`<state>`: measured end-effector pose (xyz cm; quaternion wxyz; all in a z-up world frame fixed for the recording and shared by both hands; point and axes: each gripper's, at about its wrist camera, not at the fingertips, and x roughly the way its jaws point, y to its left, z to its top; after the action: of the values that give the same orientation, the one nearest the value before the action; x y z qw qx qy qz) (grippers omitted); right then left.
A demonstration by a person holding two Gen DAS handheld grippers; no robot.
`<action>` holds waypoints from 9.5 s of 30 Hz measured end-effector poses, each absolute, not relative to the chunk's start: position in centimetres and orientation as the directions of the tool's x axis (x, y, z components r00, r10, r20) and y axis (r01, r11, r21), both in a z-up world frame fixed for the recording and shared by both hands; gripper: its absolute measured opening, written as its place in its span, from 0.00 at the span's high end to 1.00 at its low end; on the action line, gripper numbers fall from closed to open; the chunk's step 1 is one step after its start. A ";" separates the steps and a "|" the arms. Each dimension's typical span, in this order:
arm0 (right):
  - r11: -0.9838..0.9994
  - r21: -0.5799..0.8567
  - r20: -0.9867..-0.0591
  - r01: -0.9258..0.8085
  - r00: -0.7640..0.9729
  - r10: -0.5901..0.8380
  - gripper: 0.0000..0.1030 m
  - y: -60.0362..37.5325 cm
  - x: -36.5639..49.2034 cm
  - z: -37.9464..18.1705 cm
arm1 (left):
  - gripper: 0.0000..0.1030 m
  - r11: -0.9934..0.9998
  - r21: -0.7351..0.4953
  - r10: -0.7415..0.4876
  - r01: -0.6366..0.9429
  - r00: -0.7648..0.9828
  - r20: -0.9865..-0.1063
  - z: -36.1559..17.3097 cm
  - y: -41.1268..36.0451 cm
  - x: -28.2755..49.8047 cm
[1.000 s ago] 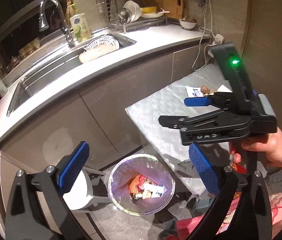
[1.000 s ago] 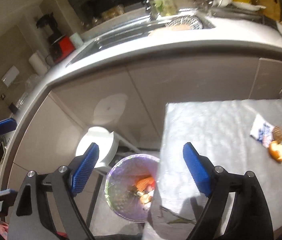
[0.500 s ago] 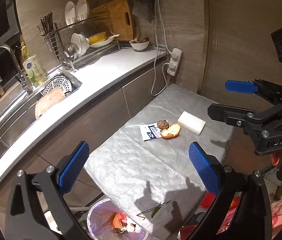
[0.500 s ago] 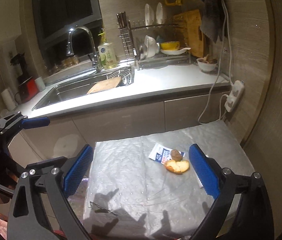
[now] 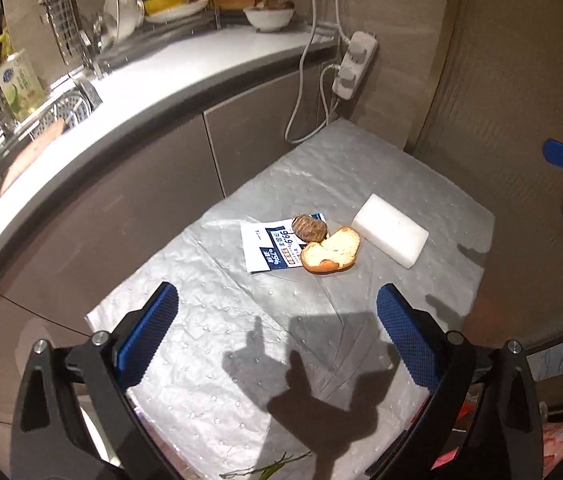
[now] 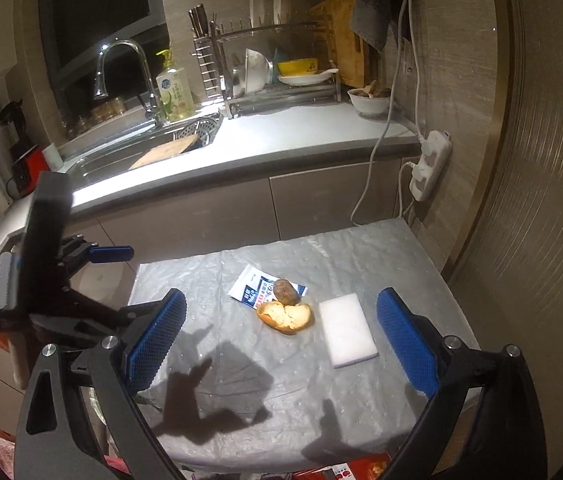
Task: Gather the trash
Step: 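Move both open tools back over the table toward the remaining trash, then grasp the brown lump with the left tool while the right tool grasps the white sponge, then carry the brown lump over the bin and open the left tool, then carry the white sponge over the bin and open the right tool, then move both open tools back over the table toward the sprig and peel, then grasp the green sprig with the left tool while the right tool grasps the orange peel, then carry the sprig over the bin and open the left tool, then lower the orange peel into the bin and open the right tool, then move the open right tool back over the table to the sachet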
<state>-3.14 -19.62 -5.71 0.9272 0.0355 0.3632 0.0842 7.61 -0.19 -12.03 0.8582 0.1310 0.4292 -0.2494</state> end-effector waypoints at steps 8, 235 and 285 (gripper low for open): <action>0.990 0.118 -0.758 -0.073 0.638 0.137 0.07 -23.1 -2.2 -10.0 | 0.12 0.873 -0.091 -0.294 0.478 0.368 -0.882 -19.9 -3.5 16.8; 0.720 0.308 -0.885 -0.621 0.090 0.457 0.91 16.8 -2.2 -20.3 | 0.96 0.954 -0.107 -0.195 0.280 0.309 -0.931 -27.2 29.8 -2.3; 0.801 0.243 -0.872 -0.547 0.239 0.428 0.06 5.9 2.8 -18.0 | 0.11 0.961 -0.058 -0.188 0.270 0.485 -0.854 -14.0 25.2 -4.6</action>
<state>2.82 5.90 -18.05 0.7851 -0.0560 0.5331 0.3103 -4.60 25.16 -14.01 0.8608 0.0419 0.4894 -0.1333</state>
